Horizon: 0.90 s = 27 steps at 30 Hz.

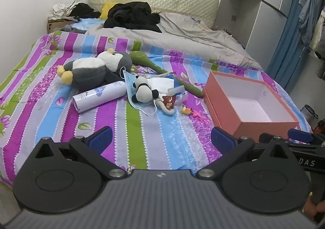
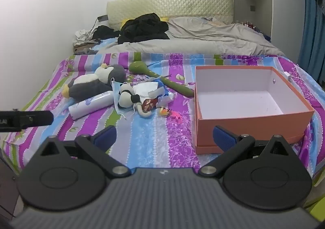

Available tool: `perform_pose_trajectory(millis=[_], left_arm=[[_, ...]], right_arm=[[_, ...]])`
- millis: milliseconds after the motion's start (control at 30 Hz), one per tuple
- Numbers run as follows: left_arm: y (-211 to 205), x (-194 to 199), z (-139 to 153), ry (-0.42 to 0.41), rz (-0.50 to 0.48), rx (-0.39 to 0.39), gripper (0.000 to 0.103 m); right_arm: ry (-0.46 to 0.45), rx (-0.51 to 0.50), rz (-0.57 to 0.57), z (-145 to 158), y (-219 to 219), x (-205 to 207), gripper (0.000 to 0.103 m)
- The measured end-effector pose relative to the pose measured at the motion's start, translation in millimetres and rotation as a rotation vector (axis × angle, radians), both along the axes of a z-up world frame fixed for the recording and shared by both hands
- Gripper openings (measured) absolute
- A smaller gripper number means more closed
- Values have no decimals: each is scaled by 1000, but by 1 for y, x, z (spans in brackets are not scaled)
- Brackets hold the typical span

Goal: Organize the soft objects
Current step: 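Move both tools toward the plush toys on the bed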

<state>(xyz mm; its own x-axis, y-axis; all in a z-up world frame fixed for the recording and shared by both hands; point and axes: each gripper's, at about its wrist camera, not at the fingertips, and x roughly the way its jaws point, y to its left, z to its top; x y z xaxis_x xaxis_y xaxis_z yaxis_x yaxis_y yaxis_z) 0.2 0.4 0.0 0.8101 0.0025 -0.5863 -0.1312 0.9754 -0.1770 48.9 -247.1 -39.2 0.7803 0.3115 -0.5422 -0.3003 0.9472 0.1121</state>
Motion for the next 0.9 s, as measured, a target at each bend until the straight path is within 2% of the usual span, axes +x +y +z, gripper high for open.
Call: perform_pose_trajectory(millis=[167,467,900], left_arm=[[-2,4,0,23,-7,18,103],[-7,-2,-9,24,-24,17,103],[-16,15,-15,40,-58,26,103]], right_arm=[[-20,2,4,7,3,-2,103],[6,2,-7,-2,-2,-1,103],[8,3,-18,-7,-10,-1,103]])
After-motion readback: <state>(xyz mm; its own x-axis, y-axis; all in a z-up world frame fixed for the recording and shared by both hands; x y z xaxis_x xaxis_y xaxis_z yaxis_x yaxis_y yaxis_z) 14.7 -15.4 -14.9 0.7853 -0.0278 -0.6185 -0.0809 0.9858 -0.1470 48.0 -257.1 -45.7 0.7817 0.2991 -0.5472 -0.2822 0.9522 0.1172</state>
